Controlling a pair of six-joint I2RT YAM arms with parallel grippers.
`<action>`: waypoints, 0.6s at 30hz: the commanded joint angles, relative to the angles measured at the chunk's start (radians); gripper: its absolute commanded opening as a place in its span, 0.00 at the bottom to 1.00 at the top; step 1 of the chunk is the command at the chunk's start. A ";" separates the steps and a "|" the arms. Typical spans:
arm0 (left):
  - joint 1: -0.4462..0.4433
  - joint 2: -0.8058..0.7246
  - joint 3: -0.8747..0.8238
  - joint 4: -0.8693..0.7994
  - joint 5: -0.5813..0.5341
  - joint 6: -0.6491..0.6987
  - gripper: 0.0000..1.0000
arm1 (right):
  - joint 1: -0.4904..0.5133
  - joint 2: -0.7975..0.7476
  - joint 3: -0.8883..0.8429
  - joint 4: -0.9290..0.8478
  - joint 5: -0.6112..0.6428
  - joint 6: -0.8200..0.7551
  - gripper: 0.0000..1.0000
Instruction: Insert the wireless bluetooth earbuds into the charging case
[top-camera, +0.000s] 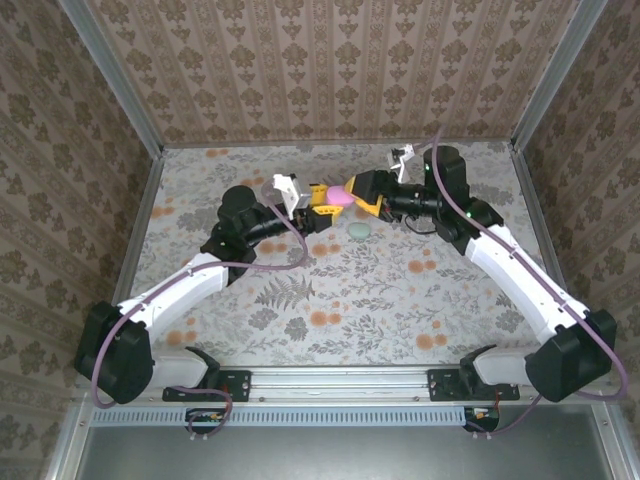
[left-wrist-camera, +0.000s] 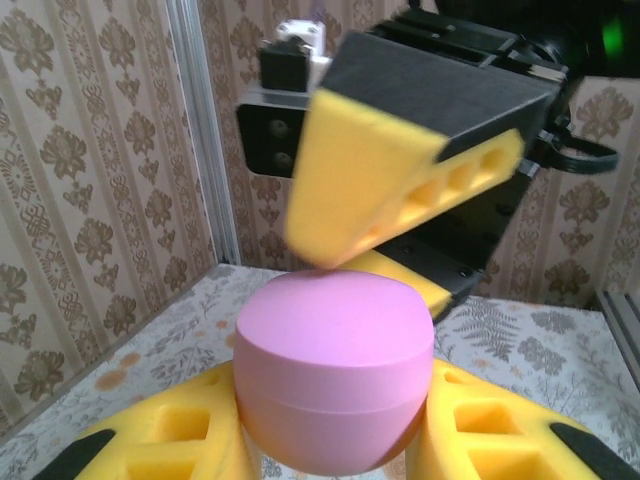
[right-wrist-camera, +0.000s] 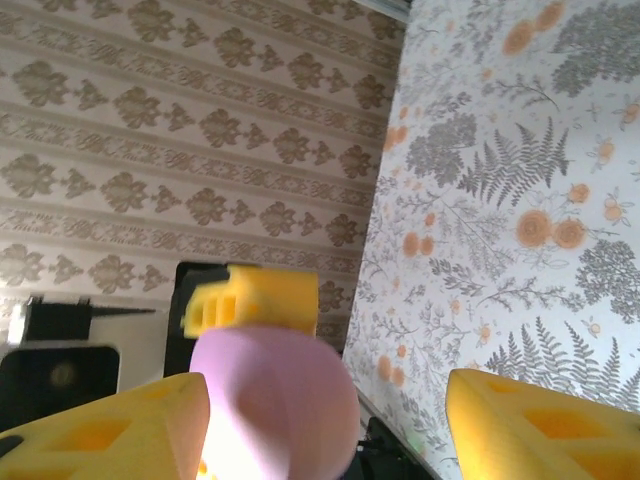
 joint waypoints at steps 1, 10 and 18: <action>0.016 0.003 0.003 0.099 0.010 -0.064 0.33 | -0.014 -0.041 -0.059 0.153 -0.054 0.085 0.67; 0.025 0.019 0.000 0.168 0.042 -0.124 0.33 | -0.010 0.026 -0.070 0.321 -0.143 0.228 0.65; 0.028 0.009 -0.001 0.149 0.041 -0.107 0.33 | 0.006 0.066 -0.050 0.350 -0.182 0.252 0.55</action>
